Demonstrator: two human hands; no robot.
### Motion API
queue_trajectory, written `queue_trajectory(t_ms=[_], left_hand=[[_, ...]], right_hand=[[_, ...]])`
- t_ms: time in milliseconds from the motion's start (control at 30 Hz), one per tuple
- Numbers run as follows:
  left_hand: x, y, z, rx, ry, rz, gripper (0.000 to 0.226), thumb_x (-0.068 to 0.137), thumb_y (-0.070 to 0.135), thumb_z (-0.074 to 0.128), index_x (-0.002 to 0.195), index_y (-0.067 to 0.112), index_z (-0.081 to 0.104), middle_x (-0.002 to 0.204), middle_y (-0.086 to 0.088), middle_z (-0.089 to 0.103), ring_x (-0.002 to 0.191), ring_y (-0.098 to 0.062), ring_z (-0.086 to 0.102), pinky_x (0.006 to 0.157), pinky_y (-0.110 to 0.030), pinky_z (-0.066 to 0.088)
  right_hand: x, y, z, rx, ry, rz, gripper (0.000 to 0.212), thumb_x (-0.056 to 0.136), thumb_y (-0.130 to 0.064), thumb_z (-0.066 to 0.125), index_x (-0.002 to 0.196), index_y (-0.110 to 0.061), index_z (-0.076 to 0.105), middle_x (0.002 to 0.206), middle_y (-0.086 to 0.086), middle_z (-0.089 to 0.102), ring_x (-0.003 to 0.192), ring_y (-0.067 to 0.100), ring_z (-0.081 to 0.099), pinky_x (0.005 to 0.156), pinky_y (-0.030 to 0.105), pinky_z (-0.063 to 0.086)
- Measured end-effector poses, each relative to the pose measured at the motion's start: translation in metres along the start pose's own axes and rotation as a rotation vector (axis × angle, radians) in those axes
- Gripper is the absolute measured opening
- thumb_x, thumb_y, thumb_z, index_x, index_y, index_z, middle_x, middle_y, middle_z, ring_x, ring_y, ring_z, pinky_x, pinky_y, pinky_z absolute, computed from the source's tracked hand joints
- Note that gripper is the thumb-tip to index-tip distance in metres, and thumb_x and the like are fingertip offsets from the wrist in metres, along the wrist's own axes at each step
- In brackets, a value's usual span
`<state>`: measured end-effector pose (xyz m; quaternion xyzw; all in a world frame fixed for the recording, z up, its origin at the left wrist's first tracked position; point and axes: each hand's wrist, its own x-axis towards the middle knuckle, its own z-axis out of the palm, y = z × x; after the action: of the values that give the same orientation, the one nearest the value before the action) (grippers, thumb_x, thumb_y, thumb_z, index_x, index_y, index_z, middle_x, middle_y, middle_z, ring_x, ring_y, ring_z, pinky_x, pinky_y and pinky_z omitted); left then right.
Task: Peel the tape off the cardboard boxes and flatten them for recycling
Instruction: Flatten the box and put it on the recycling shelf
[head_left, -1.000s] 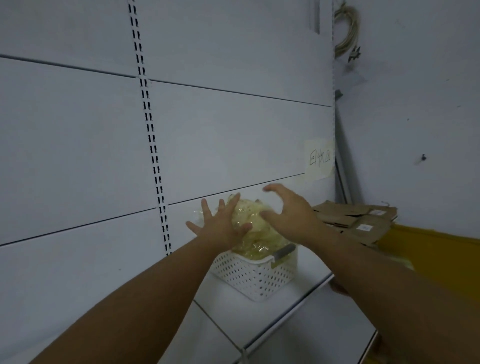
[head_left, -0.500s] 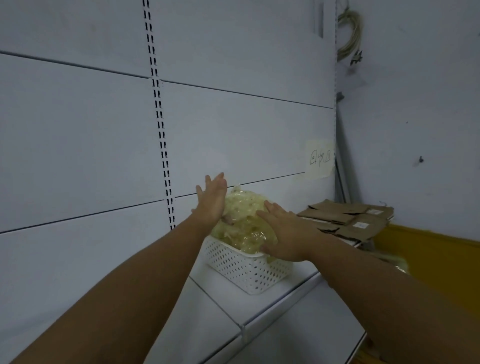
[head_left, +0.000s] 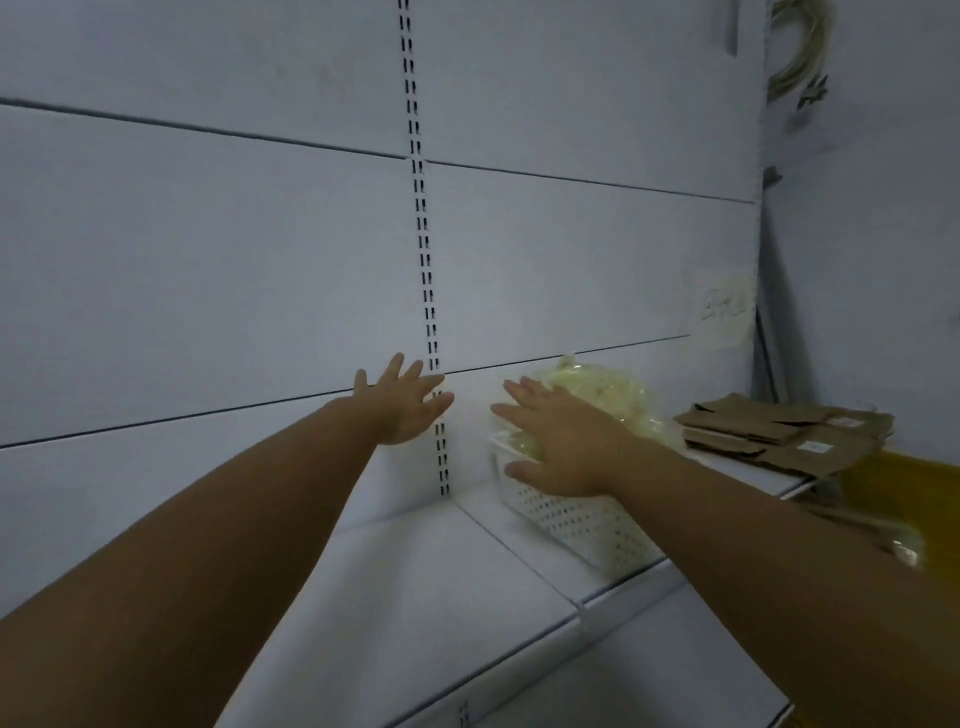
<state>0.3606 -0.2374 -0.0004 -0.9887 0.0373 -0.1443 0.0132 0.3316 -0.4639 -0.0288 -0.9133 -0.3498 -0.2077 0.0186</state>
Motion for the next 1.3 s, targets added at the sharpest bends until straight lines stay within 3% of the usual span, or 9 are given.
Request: queue_trajectory(t_ms=[133, 400, 600, 767, 867, 1000, 1100, 1200, 1300], left_hand=[[-0.051, -0.059, -0.032, 0.015, -0.038, -0.093, 0.060, 0.093, 0.057, 0.013, 0.147, 0.029, 0.016, 0.158, 0.000, 0.004, 0.145, -0.021, -0.009, 0.112, -0.054, -0.005], [-0.233, -0.222, -0.115, -0.055, 0.046, -0.404, 0.058, 0.095, 0.052, 0.027, 0.144, 0.023, 0.028, 0.153, -0.009, 0.026, 0.142, -0.025, 0.020, 0.113, -0.041, 0.017], [-0.391, -0.298, -0.121, 0.001, 0.351, -0.528, 0.021, 0.092, 0.028, 0.046, 0.101, 0.020, 0.063, 0.100, -0.001, 0.067, 0.087, -0.017, 0.058, 0.072, -0.029, 0.046], [-0.460, -0.294, -0.080, -0.074, 0.536, -0.549, 0.015, 0.088, 0.029, 0.043, 0.077, 0.032, 0.053, 0.077, 0.015, 0.052, 0.075, -0.002, 0.048, 0.062, -0.020, 0.035], [-0.469, -0.291, -0.069, -0.014, 0.632, -0.535, 0.017, 0.085, 0.021, 0.042, 0.081, 0.030, 0.056, 0.078, 0.016, 0.048, 0.073, 0.000, 0.042, 0.058, -0.012, 0.023], [-0.466, -0.291, -0.066, 0.032, 0.663, -0.473, 0.019, 0.087, 0.019, 0.041, 0.089, 0.024, 0.059, 0.087, 0.010, 0.054, 0.080, -0.007, 0.045, 0.061, -0.019, 0.026], [-0.469, -0.292, -0.065, 0.008, 0.674, -0.442, 0.020, 0.088, 0.020, 0.039, 0.093, 0.024, 0.058, 0.090, 0.010, 0.057, 0.082, -0.007, 0.046, 0.066, -0.022, 0.030], [-0.473, -0.290, -0.063, -0.002, 0.706, -0.404, 0.017, 0.091, 0.021, 0.042, 0.094, 0.024, 0.059, 0.092, 0.009, 0.058, 0.080, -0.004, 0.045, 0.062, -0.014, 0.028], [-0.469, -0.284, -0.064, -0.096, 0.686, -0.329, 0.021, 0.095, 0.027, 0.043, 0.110, 0.024, 0.057, 0.105, 0.007, 0.060, 0.094, -0.007, 0.051, 0.077, -0.014, 0.032]], right_hand=[[0.024, -0.077, 0.004, 0.031, -0.162, -0.097, 0.074, 0.089, -0.054, 0.046, 0.148, -0.028, 0.010, 0.159, 0.000, -0.001, 0.145, 0.015, -0.004, 0.116, 0.037, 0.001], [0.078, -0.256, 0.006, 0.290, -0.130, -0.272, 0.065, 0.091, -0.055, 0.041, 0.147, -0.033, 0.016, 0.158, -0.007, 0.011, 0.144, 0.010, 0.009, 0.114, 0.030, 0.012], [0.093, -0.395, -0.008, 0.696, -0.014, -0.409, 0.060, 0.087, -0.054, 0.050, 0.141, -0.033, 0.033, 0.150, -0.011, 0.033, 0.130, 0.011, 0.038, 0.099, 0.023, 0.029], [0.105, -0.461, -0.022, 0.775, -0.192, -0.406, 0.055, 0.088, -0.038, 0.055, 0.139, -0.021, 0.042, 0.147, -0.001, 0.040, 0.132, 0.017, 0.039, 0.102, 0.025, 0.030], [0.110, -0.477, -0.031, 0.722, -0.297, -0.403, 0.030, 0.084, -0.020, 0.051, 0.106, -0.004, 0.065, 0.118, 0.020, 0.061, 0.094, 0.023, 0.057, 0.082, 0.034, 0.042], [0.115, -0.478, -0.040, 0.605, -0.347, -0.394, 0.030, 0.088, -0.021, 0.051, 0.113, -0.016, 0.067, 0.117, -0.001, 0.064, 0.102, 0.015, 0.057, 0.089, 0.029, 0.044], [0.114, -0.481, -0.031, 0.508, -0.262, -0.417, 0.028, 0.093, -0.021, 0.047, 0.115, -0.015, 0.063, 0.116, -0.001, 0.061, 0.104, 0.017, 0.056, 0.091, 0.030, 0.044], [0.113, -0.481, -0.019, 0.605, 0.013, -0.303, 0.022, 0.098, -0.025, 0.037, 0.100, -0.015, 0.056, 0.099, 0.003, 0.060, 0.090, 0.021, 0.056, 0.076, 0.033, 0.044], [0.113, -0.476, -0.023, 0.647, 0.326, -0.137, 0.030, 0.100, -0.026, 0.031, 0.092, -0.007, 0.054, 0.086, 0.010, 0.060, 0.080, 0.027, 0.056, 0.067, 0.036, 0.041]])
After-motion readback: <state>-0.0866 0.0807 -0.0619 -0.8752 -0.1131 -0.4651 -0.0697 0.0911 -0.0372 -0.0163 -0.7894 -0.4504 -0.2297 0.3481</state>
